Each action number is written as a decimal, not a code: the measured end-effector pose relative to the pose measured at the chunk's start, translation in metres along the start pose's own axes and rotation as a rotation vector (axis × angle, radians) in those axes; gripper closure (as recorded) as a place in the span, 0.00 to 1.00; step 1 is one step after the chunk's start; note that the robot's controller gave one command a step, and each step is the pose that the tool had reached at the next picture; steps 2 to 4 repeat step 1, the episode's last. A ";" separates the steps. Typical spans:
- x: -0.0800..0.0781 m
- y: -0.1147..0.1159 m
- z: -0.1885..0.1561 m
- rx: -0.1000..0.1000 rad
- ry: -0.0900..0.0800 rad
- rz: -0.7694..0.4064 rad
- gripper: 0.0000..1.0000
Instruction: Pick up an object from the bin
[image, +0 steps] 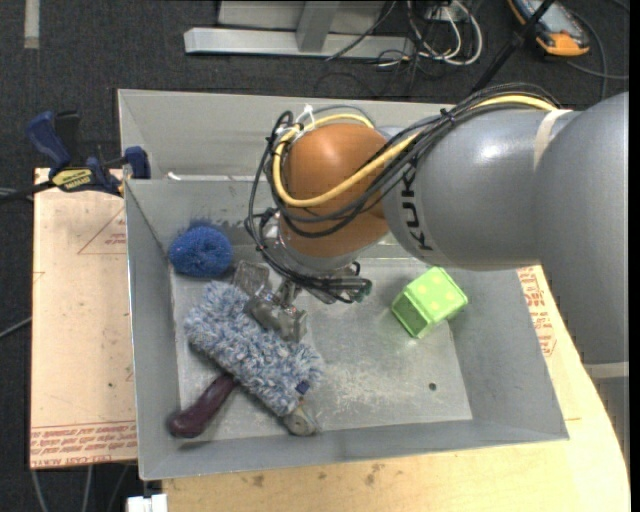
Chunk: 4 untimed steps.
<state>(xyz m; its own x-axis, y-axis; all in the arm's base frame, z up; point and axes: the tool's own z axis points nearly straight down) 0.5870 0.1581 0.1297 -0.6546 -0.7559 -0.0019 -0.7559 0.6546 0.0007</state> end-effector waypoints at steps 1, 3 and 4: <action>0.000 0.000 -0.015 -0.002 0.002 0.000 1.00; 0.000 0.000 -0.015 -0.002 0.002 0.000 1.00; 0.000 0.000 -0.015 -0.002 0.002 0.000 1.00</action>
Offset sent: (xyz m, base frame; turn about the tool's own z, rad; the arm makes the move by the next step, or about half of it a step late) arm -0.0001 0.0000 0.0118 0.0000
